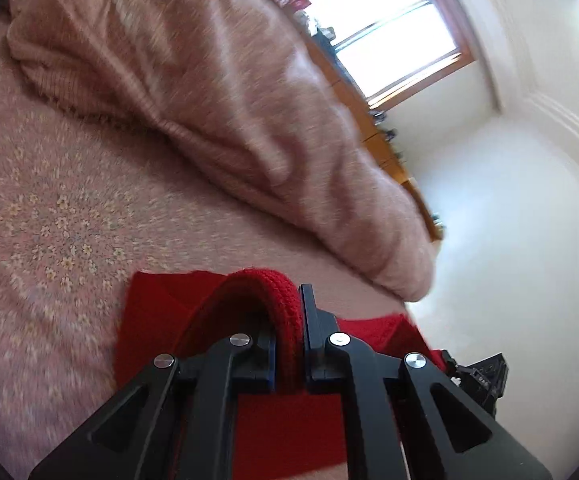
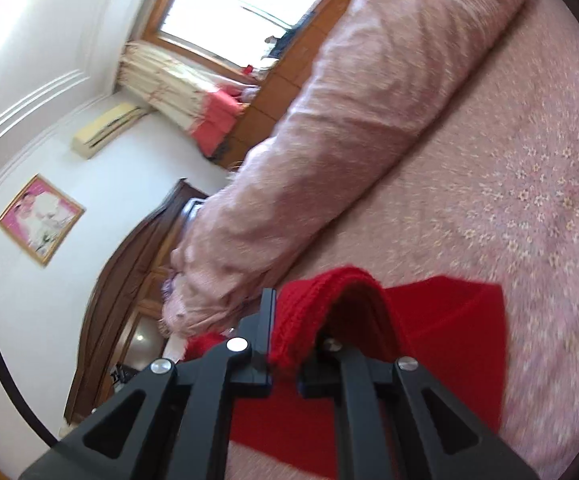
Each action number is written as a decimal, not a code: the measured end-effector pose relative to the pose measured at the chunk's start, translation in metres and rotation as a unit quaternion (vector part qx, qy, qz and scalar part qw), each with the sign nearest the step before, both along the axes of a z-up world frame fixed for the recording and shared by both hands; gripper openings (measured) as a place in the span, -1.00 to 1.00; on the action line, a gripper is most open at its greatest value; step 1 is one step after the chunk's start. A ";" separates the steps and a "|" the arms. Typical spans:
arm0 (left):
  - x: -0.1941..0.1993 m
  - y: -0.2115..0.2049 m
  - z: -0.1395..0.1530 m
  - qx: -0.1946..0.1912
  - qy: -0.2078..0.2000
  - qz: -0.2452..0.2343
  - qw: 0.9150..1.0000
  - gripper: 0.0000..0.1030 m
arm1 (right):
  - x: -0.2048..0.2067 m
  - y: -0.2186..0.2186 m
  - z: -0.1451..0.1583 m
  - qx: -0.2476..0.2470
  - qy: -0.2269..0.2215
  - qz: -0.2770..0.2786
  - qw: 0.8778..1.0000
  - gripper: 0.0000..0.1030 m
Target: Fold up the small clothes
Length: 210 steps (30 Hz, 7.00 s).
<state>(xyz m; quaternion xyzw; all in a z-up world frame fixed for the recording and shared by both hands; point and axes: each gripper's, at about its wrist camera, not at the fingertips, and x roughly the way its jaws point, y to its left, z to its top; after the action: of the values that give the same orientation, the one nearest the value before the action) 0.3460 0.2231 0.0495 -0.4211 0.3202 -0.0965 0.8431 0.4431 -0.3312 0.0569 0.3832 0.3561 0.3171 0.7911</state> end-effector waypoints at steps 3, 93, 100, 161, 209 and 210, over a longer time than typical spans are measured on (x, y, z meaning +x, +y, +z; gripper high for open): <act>0.023 0.004 -0.032 0.003 0.031 0.009 0.999 -0.95 | 0.027 0.004 -0.031 -0.014 0.036 -0.009 0.999 -0.85; -0.165 0.006 -0.093 -0.142 0.097 0.047 0.984 -0.69 | -0.108 -0.013 -0.110 0.016 0.123 -0.055 0.991 -0.59; -0.231 -0.009 -0.095 -0.127 0.092 0.047 0.987 -0.69 | -0.191 -0.023 -0.106 0.007 0.124 -0.065 0.990 -0.58; -0.238 -0.265 -0.036 0.285 0.125 -0.147 0.939 -0.98 | -0.279 -0.044 -0.140 0.021 0.132 -0.080 0.988 -0.47; -0.352 -0.041 -0.033 -0.051 0.058 -0.032 0.996 0.21 | -0.400 0.196 0.017 -0.240 -0.240 0.024 0.940 0.88; -0.351 -0.044 -0.035 -0.075 0.056 -0.041 0.995 0.27 | -0.405 0.180 0.012 -0.256 -0.242 0.012 0.936 0.88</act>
<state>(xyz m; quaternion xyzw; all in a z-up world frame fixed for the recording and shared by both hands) -0.0052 0.1793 0.0148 -0.4743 0.3756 -0.1313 0.7853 0.0386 -0.1508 0.0690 0.0752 0.2277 0.3081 0.9206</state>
